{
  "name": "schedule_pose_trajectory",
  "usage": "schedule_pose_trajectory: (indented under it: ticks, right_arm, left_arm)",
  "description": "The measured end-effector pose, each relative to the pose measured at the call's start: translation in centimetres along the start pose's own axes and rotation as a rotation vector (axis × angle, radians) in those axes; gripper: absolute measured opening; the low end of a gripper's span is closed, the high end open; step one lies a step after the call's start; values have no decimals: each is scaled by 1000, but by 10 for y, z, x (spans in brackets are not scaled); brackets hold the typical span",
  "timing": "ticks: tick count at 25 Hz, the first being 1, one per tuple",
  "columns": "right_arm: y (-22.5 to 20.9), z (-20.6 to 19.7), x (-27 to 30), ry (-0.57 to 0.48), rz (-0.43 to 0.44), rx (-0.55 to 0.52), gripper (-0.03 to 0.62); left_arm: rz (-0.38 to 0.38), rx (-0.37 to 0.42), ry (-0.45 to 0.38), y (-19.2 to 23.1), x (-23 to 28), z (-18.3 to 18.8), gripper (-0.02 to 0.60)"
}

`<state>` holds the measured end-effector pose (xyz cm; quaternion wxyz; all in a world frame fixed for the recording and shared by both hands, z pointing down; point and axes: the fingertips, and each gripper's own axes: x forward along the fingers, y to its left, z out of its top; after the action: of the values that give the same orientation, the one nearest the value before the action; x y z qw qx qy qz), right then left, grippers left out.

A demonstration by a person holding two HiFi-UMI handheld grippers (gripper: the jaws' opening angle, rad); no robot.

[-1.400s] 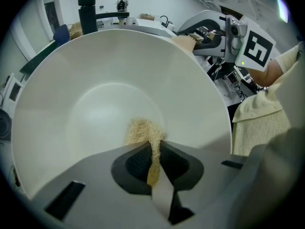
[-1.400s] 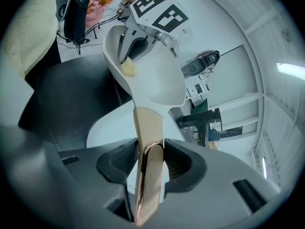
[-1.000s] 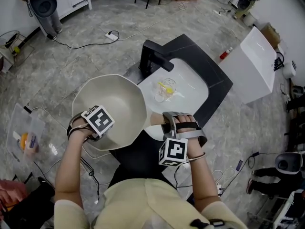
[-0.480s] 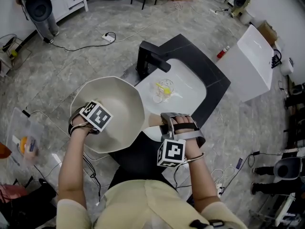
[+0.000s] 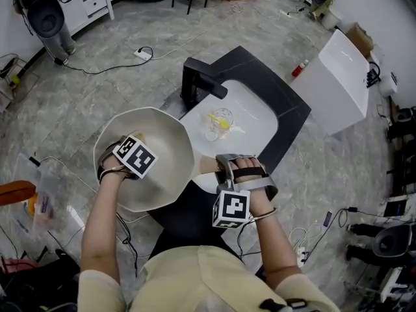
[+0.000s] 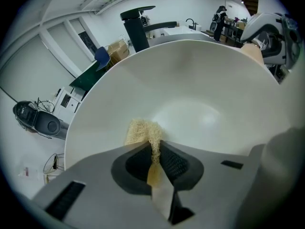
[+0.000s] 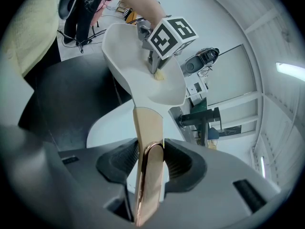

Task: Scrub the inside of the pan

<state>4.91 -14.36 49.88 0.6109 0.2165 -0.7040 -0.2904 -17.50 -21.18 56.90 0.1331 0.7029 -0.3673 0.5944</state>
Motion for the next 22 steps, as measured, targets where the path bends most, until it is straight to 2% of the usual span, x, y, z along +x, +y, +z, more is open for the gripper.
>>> schedule_pose_trajectory:
  ticks: [4, 8, 14, 22]
  right_arm:
    - [1, -1, 0, 2, 4, -2, 172]
    - [1, -1, 0, 5, 5, -5, 170]
    - [0, -1, 1, 2, 2, -2, 170]
    - [-1, -1, 0, 6, -4, -3, 170]
  left_arm:
    - [-3, 18, -19, -3, 2, 11, 44]
    - [-26, 15, -77, -9, 1, 23, 44]
    - [-99, -14, -147, -21, -4, 36, 44]
    - [-199, -58, -202, -39, -13, 38, 44]
